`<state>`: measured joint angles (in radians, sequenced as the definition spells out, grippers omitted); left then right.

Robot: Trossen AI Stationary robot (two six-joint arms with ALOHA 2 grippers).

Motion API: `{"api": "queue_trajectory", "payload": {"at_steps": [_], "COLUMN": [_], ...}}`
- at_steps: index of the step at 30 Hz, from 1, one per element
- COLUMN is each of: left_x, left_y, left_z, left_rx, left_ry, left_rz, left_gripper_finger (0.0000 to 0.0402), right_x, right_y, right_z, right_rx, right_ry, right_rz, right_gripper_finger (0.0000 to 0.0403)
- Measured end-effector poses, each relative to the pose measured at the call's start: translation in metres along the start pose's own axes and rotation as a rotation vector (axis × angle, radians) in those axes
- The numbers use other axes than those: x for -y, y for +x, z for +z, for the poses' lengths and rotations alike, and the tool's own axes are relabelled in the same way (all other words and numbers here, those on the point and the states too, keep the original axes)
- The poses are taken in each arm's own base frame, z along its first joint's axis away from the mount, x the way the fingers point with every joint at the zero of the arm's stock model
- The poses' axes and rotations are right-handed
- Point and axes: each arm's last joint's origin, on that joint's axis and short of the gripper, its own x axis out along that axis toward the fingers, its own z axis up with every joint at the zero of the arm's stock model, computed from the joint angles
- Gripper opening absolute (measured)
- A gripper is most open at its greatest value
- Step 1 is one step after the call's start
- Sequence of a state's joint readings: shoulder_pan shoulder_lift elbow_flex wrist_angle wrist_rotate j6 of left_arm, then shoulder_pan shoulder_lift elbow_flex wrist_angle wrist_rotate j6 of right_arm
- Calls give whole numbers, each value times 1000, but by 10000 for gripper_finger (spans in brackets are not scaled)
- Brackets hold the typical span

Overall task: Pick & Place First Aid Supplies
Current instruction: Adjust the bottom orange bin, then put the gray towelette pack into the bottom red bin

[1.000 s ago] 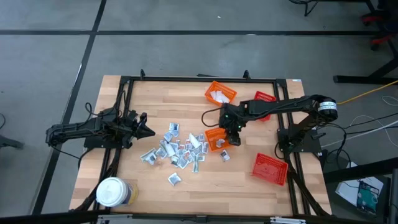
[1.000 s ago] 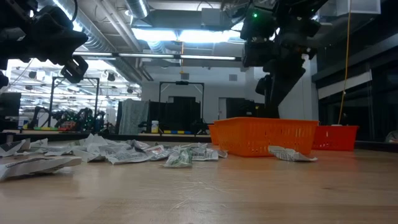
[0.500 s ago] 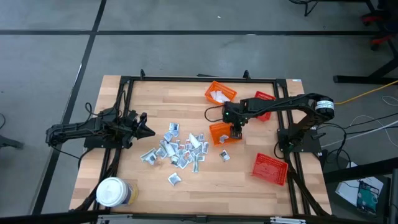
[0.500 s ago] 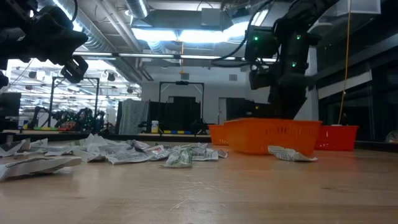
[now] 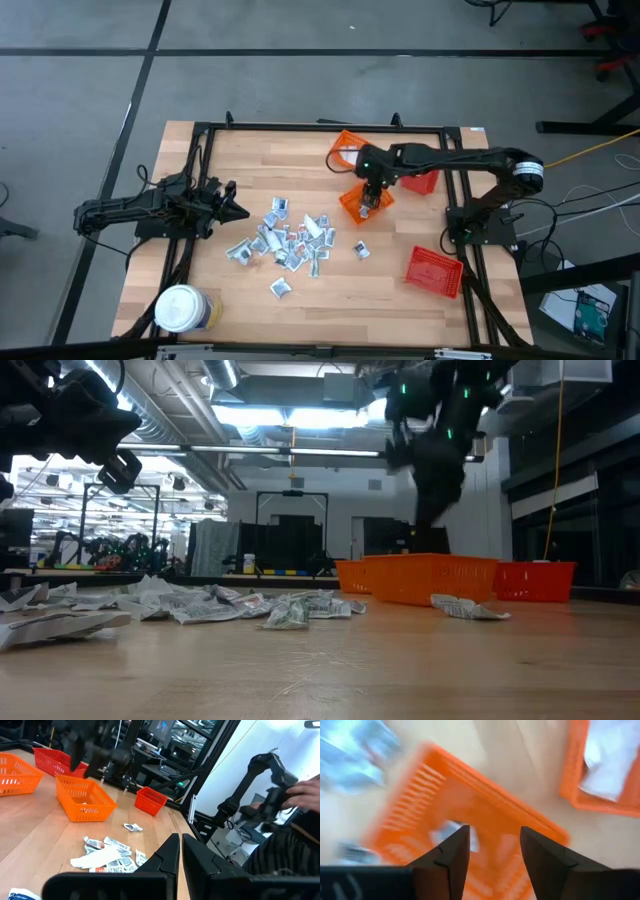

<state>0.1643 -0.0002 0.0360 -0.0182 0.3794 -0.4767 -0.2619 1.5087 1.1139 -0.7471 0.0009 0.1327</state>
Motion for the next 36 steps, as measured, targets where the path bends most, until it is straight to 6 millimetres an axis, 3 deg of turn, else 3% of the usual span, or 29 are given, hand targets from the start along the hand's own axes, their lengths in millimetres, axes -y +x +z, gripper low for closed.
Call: {"api": "queue_trajectory", "payload": {"at_steps": [5, 13, 19, 29, 36], "left_x": [0, 0, 0, 0, 0], "left_y": [0, 0, 0, 0, 0], "left_z": [0, 0, 0, 0, 0], "left_rx": [0, 0, 0, 0, 0], "left_ry": [0, 0, 0, 0, 0], "left_rz": [0, 0, 0, 0, 0], "left_gripper_finger": [16, 15, 16, 15, 15], "right_x": [-30, -84, -111, -162, -181], "right_y": [-31, -36, -28, 3, 24], "right_z": [9, -6, -17, -45, -60], "right_rx": [88, 67, 48, -85, -130], "right_ry": [12, -70, -16, 153, 157], "right_rz": [129, 196, 137, 117, 55], "right_gripper_finger": [174, 174, 174, 174, 174]}}
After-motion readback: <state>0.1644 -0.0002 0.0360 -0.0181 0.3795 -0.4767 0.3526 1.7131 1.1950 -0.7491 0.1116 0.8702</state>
